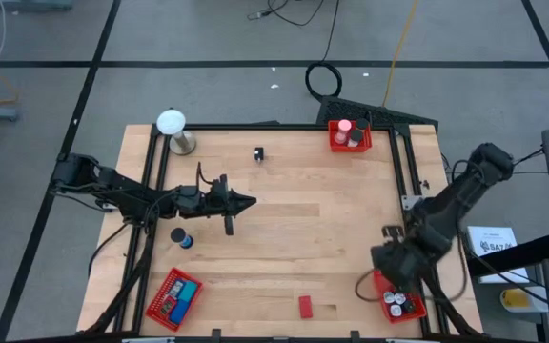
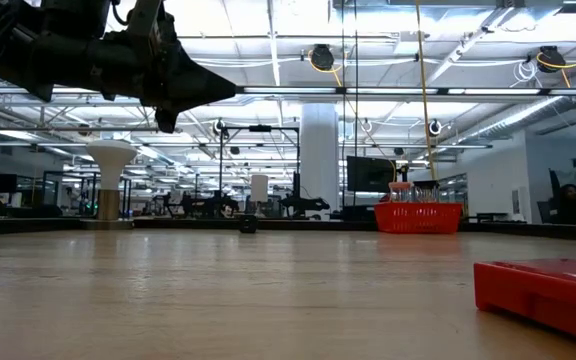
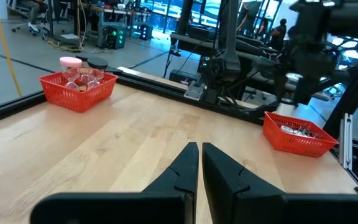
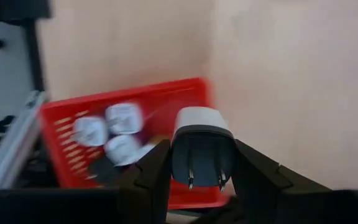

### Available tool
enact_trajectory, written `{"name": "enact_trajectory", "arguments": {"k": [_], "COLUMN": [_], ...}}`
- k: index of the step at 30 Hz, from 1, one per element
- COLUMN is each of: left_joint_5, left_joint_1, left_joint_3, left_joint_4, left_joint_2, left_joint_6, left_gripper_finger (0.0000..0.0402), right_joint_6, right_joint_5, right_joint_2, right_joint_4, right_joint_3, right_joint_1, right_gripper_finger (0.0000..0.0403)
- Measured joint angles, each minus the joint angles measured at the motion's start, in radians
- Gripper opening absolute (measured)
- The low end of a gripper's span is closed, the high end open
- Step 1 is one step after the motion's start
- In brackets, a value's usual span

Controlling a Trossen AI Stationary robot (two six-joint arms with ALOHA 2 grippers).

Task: Pick & Place Office items
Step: Put the white charger adapter into the bottom right red basket, then put the red digital clock into the bottom left red basket

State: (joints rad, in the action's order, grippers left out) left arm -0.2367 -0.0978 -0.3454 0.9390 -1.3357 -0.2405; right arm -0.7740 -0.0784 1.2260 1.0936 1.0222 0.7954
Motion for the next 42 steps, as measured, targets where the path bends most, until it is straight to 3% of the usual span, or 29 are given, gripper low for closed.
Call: {"name": "enact_trajectory", "arguments": {"k": [8, 18, 28, 42], "left_joint_5": [0.0, 0.0, 0.0, 0.001], "left_joint_1": [0.0, 0.0, 0.0, 0.0], "left_joint_3": [0.0, 0.0, 0.0, 0.0], "left_joint_4": [0.0, 0.0, 0.0, 0.0], "left_joint_2": [0.0, 0.0, 0.0, 0.0], "left_joint_6": [0.0, -0.001, -0.005, -0.015], "left_gripper_finger": [0.0021, 0.0021, 0.0021, 0.0021], "right_joint_6": [-0.152, -0.167, -0.2, -0.218], "right_joint_5": [-0.029, -0.054, -0.059, -0.11], "right_joint_2": [0.083, 0.192, 0.213, 0.196], "right_joint_4": [-0.076, -0.184, -0.288, -0.31], "right_joint_3": [-0.001, -0.091, -0.144, -0.146], "right_joint_1": [0.147, 0.134, 0.134, 0.134], "right_gripper_finger": [0.0127, 0.0127, 0.0128, 0.0206]}}
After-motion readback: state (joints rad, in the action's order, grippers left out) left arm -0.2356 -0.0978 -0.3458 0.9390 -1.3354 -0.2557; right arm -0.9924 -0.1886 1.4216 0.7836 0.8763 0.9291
